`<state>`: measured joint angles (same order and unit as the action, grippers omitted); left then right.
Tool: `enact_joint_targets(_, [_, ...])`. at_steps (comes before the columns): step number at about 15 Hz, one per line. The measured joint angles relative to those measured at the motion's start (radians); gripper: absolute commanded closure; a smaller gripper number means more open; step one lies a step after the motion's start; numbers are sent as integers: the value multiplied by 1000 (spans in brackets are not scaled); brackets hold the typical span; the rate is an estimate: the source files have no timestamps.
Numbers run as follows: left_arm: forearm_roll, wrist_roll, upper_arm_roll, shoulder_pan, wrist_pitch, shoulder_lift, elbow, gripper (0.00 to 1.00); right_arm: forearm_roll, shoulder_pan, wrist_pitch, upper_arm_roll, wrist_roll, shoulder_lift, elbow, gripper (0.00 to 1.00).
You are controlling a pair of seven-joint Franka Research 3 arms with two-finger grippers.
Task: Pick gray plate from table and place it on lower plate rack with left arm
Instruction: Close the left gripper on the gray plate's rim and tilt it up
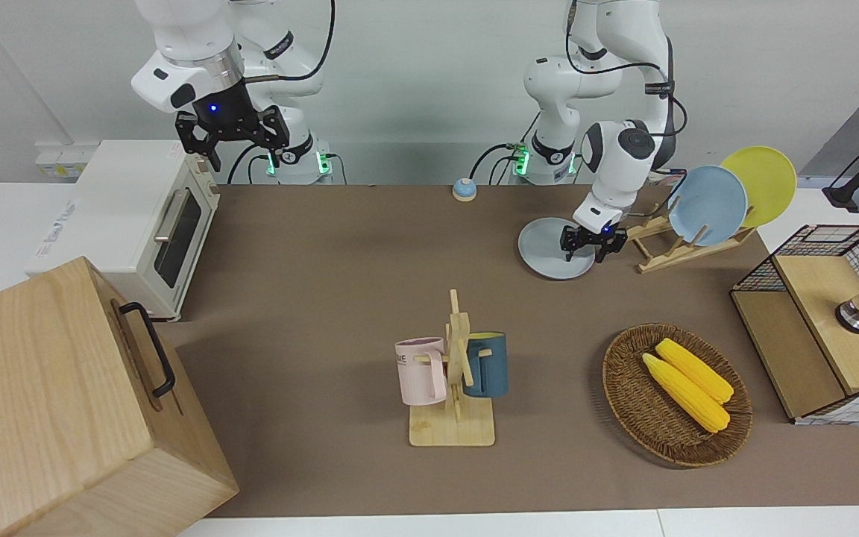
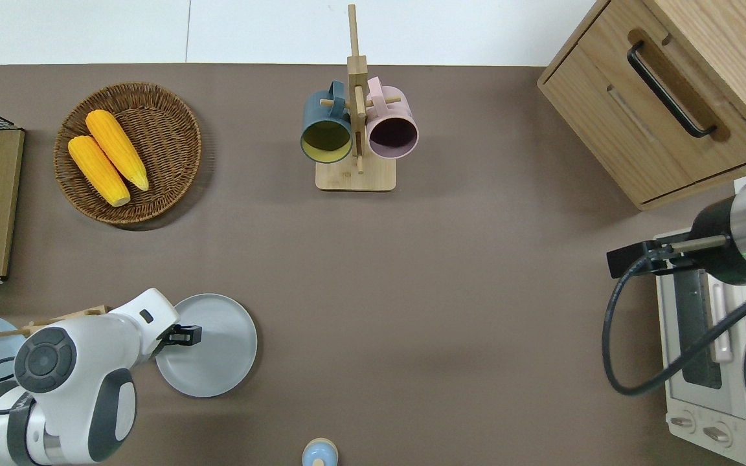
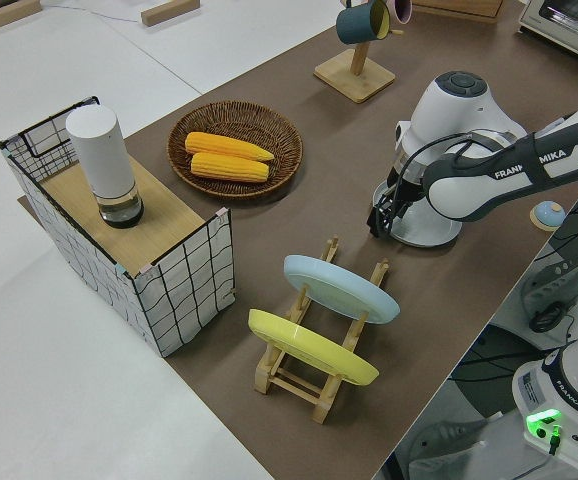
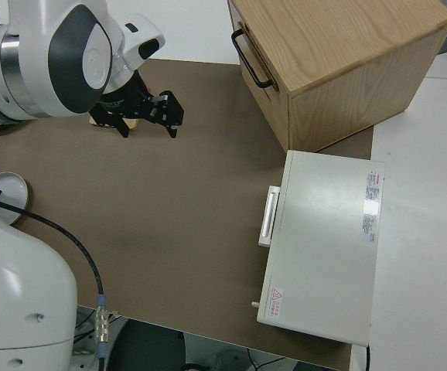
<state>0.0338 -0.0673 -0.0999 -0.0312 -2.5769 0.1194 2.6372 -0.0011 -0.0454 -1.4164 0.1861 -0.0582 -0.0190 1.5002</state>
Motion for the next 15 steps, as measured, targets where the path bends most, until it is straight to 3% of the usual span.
enact_joint_targets(1, [0,0,0,0,0,2,-1,999,0,0,0,0,0,0,0,13])
enact_joint_targets(15, [0,-23,-1,0,8,-13,-2,1000,0,0,0,0,0,0,0,11])
